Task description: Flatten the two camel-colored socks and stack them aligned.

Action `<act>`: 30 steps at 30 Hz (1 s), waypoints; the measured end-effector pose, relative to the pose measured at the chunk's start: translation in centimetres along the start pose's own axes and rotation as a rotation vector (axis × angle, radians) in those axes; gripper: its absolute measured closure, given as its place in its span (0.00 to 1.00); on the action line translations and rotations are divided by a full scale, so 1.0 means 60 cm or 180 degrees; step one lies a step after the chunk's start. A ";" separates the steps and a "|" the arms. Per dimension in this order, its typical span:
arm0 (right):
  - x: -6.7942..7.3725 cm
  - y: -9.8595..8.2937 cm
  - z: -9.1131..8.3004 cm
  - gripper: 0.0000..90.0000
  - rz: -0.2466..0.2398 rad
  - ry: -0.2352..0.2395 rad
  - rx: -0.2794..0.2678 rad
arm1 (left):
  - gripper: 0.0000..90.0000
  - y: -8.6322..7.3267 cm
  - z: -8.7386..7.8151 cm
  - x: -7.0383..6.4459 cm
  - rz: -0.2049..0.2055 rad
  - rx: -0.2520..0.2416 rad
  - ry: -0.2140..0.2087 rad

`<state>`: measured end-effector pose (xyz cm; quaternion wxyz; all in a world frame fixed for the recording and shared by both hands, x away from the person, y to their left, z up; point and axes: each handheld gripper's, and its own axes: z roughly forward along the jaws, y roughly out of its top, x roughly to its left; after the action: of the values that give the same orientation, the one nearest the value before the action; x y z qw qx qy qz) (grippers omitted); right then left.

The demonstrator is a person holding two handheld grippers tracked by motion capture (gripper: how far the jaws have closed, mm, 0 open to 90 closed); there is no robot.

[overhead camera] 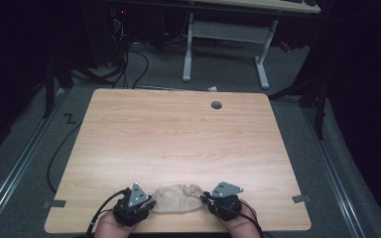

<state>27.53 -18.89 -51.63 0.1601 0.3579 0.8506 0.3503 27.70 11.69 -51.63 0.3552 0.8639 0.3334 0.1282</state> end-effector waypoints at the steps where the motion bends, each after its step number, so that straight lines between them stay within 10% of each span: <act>1: 0.000 0.001 -0.002 0.84 0.0024 -0.0011 -0.0029 | 0.73 0.000 0.000 0.000 0.0004 -0.0013 0.0002; 18: -0.013 0.007 -0.018 0.76 0.0135 -0.0131 -0.0269 | 0.58 0.008 -0.012 0.029 -0.0167 -0.0291 0.0095; 30: -0.076 0.013 -0.013 0.69 0.0364 -0.0454 -0.0406 | 0.58 0.005 -0.007 0.127 -0.0408 -0.0447 0.0413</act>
<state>30.68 -22.16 -50.43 0.2225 0.4189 0.7912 0.3860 33.35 16.85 -51.24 0.3999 0.8037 0.4005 0.1839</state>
